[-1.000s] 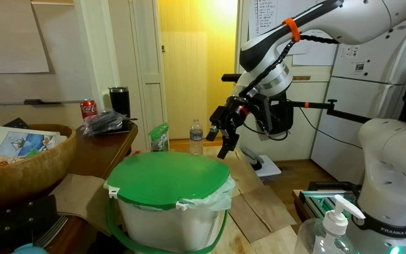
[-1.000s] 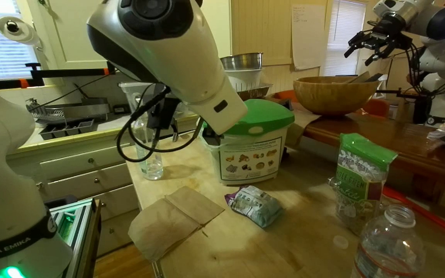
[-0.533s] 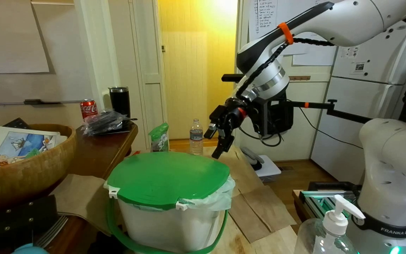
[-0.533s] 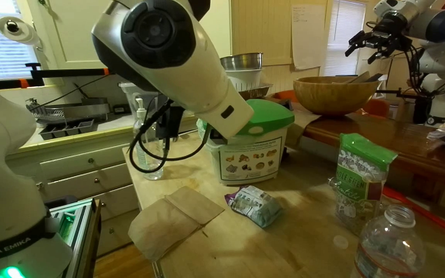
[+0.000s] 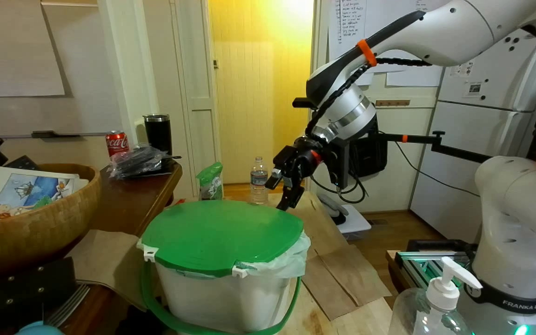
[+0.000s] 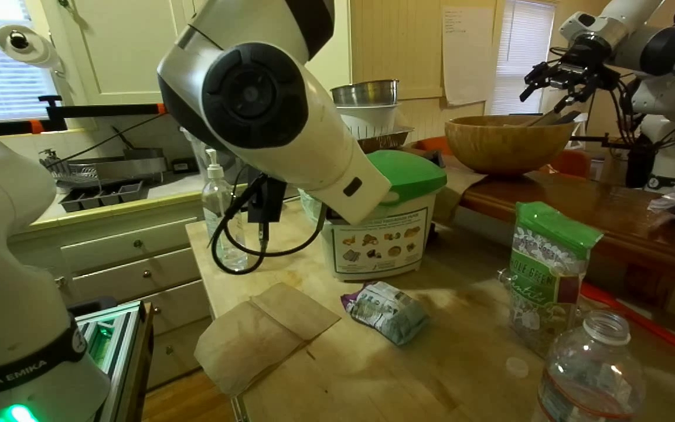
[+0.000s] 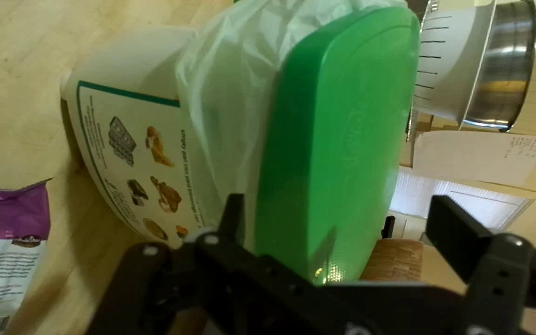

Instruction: Open the bin, take the blue object and then put it back, then close the bin

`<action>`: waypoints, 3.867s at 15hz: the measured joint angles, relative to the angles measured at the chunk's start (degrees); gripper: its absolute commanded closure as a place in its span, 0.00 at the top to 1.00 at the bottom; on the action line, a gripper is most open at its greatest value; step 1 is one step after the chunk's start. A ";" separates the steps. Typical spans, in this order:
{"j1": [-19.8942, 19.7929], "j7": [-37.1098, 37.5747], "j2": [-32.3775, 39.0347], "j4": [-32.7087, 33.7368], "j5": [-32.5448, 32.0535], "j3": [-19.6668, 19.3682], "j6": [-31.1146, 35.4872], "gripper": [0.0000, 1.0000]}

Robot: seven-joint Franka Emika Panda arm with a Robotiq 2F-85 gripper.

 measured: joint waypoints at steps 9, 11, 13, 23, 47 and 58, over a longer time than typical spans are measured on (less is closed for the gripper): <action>-1.16 -5.02 2.88 0.70 6.67 1.36 -1.58 1.00; -1.40 -5.43 3.35 1.05 7.38 1.54 -1.87 1.00; -1.65 -5.68 3.86 1.43 8.08 1.74 -2.34 1.00; -2.19 -5.91 3.70 4.33 8.58 2.94 -2.60 1.00; 1.98 -5.39 2.48 22.22 3.55 11.62 -5.84 1.00; 4.13 -5.86 4.42 27.42 3.34 12.98 -6.07 1.00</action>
